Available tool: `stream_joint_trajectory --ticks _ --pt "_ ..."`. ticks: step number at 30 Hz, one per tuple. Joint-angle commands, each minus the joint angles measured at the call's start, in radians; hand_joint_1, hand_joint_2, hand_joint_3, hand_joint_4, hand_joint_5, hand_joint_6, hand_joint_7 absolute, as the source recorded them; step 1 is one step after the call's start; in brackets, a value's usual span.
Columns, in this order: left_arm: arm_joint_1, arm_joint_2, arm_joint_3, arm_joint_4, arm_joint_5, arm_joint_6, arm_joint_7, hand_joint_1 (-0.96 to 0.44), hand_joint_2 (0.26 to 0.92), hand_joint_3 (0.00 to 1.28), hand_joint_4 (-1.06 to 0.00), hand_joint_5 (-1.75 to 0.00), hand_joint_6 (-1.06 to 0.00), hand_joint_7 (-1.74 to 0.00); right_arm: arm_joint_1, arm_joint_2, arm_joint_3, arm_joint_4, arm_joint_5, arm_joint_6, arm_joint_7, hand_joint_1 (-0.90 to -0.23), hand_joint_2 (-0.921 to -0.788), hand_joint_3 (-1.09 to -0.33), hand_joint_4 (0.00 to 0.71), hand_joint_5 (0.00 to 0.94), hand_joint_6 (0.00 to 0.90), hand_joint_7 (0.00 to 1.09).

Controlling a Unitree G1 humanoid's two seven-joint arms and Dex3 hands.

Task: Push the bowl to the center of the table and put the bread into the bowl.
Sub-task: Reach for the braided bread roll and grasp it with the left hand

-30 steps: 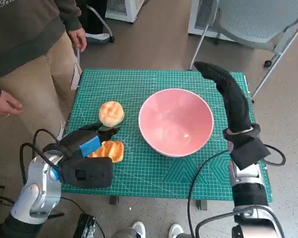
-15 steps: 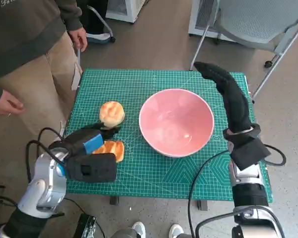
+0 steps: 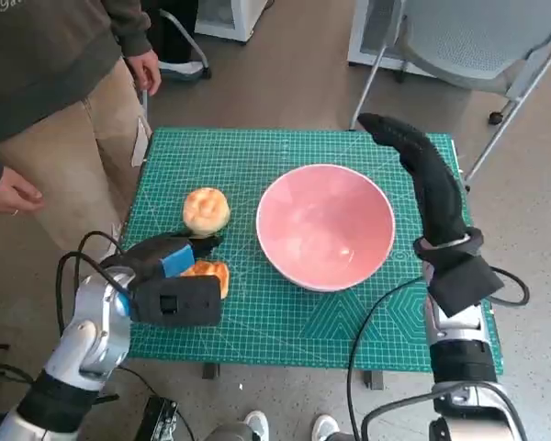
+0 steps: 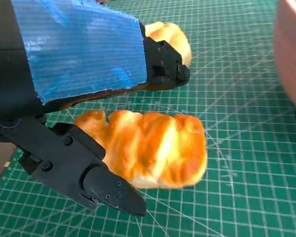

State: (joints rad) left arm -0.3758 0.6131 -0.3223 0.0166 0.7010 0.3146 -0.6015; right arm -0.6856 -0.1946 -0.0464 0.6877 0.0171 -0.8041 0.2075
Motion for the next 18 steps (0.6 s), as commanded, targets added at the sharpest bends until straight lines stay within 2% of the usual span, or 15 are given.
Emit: stream_joint_trajectory --ticks 1,14,18 --pt "-0.017 -0.012 -0.012 0.019 0.007 0.006 0.004 -0.48 0.71 0.0 -0.26 -0.03 -0.31 -0.01 0.027 -0.008 -0.004 0.001 0.013 0.015 0.017 -0.721 -0.921 -0.823 0.148 0.002 0.101 0.21" --pt "-0.025 -0.024 -0.024 0.039 0.015 0.017 0.016 -0.46 0.707 0.0 -0.27 -0.02 -0.32 -0.01 0.027 -0.008 -0.005 -0.001 0.019 0.014 0.025 -0.718 -0.921 -0.824 0.148 0.001 0.091 0.23" --pt "-0.026 -0.03 -0.023 0.048 0.015 0.014 0.032 -0.34 0.697 0.0 -0.3 -0.02 -0.37 -0.03 0.028 -0.008 -0.006 -0.004 0.021 0.014 0.028 -0.714 -0.921 -0.825 0.147 0.001 0.087 0.24"
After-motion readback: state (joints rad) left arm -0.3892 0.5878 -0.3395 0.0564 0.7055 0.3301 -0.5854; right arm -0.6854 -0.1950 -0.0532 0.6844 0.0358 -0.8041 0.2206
